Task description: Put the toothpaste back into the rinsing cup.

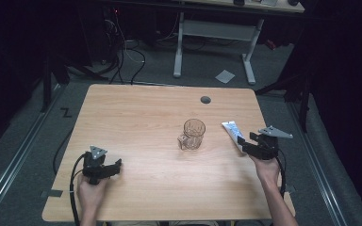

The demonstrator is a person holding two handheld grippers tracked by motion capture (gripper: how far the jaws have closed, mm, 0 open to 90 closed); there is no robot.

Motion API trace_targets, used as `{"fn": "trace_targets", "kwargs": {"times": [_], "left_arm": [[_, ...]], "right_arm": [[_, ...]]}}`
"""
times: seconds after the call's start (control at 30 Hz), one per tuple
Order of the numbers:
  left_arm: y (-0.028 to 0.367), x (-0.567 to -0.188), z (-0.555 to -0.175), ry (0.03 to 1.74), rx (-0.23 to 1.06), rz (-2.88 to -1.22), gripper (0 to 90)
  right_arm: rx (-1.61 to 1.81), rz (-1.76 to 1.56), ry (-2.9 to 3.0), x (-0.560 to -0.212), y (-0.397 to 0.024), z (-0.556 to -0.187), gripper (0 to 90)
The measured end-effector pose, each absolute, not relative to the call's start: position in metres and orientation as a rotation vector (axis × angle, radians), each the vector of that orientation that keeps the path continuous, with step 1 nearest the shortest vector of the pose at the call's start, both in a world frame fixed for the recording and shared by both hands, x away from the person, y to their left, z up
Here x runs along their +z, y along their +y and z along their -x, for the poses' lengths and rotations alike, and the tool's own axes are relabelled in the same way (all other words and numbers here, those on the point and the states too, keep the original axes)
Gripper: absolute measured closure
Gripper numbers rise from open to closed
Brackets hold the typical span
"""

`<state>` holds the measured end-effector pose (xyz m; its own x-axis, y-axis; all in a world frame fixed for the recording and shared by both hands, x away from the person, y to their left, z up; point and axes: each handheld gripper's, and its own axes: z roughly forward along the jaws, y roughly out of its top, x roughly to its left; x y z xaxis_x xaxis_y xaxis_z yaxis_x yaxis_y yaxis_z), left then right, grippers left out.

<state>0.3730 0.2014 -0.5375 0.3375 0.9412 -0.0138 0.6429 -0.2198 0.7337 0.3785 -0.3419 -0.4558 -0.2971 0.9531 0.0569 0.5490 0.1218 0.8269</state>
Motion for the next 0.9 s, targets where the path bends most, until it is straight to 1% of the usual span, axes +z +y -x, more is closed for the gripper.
{"fn": "trace_targets", "kwargs": {"times": [0.17,0.43,0.7,0.9], "left_arm": [[0.201,-0.537,-0.373,1.384,0.589,-1.955,19.8],[0.201,-0.537,-0.373,1.385,0.589,-1.955,19.8],[0.201,-0.537,-0.373,1.385,0.590,-1.955,19.8],[0.201,-0.537,-0.373,1.385,0.589,-1.954,19.8]], "right_arm": [[1.050,-1.454,1.895,-0.452,-0.345,-0.385,38.0],[1.005,-1.453,1.921,-0.445,-0.346,-0.402,37.8],[0.976,-1.460,1.936,-0.438,-0.346,-0.417,38.1],[0.950,-1.475,1.959,-0.440,-0.343,-0.427,39.2]]}}
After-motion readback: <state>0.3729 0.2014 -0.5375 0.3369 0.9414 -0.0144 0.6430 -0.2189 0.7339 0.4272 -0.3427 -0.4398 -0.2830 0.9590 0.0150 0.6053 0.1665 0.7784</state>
